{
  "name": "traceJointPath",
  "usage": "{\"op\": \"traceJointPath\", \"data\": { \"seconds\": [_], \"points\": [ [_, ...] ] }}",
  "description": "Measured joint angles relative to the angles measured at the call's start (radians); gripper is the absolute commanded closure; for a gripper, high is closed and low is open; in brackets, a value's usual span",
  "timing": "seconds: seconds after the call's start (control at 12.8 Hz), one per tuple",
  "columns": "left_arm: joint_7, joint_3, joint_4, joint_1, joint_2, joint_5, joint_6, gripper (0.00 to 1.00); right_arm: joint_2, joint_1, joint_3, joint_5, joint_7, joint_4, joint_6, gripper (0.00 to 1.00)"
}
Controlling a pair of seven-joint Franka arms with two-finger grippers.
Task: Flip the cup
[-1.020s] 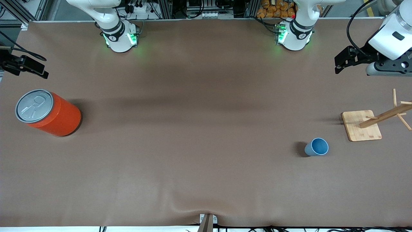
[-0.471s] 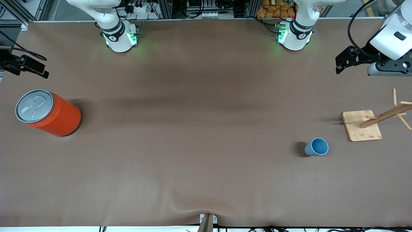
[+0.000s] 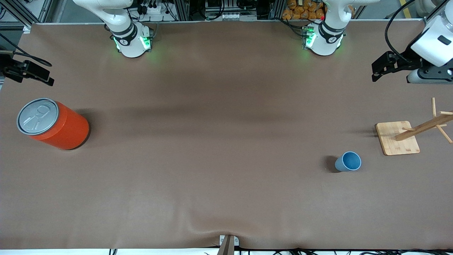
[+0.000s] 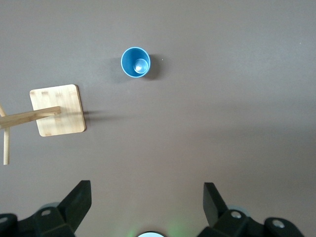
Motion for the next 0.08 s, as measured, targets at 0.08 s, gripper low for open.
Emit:
{"op": "traceJointPath", "data": {
  "seconds": [0.08],
  "points": [
    [0.000, 0.000, 0.000, 0.003, 0.000, 0.000, -0.001, 0.00, 0.000, 0.000, 0.000, 0.000, 0.000, 0.000, 0.000, 0.00]
  ]
}}
